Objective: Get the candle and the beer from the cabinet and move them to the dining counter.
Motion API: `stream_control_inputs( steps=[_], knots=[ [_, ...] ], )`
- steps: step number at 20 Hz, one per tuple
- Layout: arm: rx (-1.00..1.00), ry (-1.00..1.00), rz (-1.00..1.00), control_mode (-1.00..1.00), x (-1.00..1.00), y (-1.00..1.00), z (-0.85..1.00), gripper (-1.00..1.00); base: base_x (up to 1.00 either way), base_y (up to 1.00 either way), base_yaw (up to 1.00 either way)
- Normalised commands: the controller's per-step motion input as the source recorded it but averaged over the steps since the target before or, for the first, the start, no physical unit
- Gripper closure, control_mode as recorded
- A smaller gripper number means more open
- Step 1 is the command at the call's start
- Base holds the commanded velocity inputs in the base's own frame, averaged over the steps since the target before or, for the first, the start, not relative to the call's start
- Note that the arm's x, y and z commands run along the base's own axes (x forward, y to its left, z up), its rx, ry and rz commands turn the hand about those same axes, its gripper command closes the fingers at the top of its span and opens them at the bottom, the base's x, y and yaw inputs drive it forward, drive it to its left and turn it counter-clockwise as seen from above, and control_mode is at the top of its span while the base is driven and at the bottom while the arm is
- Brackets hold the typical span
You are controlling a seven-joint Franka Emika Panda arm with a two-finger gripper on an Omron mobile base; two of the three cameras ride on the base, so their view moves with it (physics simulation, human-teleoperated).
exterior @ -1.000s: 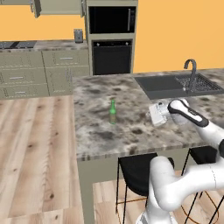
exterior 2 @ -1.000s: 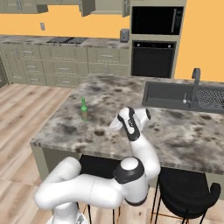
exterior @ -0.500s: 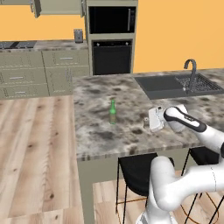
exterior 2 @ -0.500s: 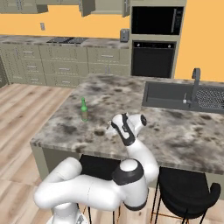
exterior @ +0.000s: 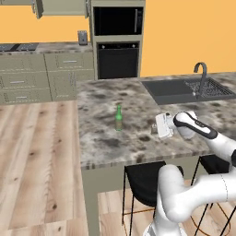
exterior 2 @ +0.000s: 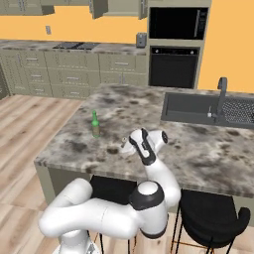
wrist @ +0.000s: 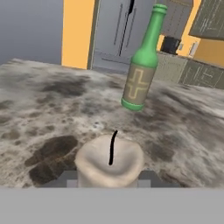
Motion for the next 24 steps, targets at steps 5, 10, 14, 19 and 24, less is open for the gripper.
stream_control_inputs(
  steps=[5,10,14,19,24],
  knots=[
    [0.02,0.02,0.16,-1.00,0.10,-0.01,-0.26,-1.00,0.00,0.00,0.00],
    [0.03,0.00,0.14,-1.00,0.04,-0.07,-0.15,-1.00,0.00,0.00,0.00],
    [0.03,0.00,0.10,-1.00,-0.01,-0.19,0.01,-1.00,0.00,0.00,0.00],
    [0.00,0.00,0.01,-1.00,-0.09,-0.17,0.28,-1.00,0.00,0.00,0.00],
    [-0.01,0.00,0.00,-1.00,-0.06,-0.17,0.44,-1.00,0.00,0.00,0.00]
  ],
)
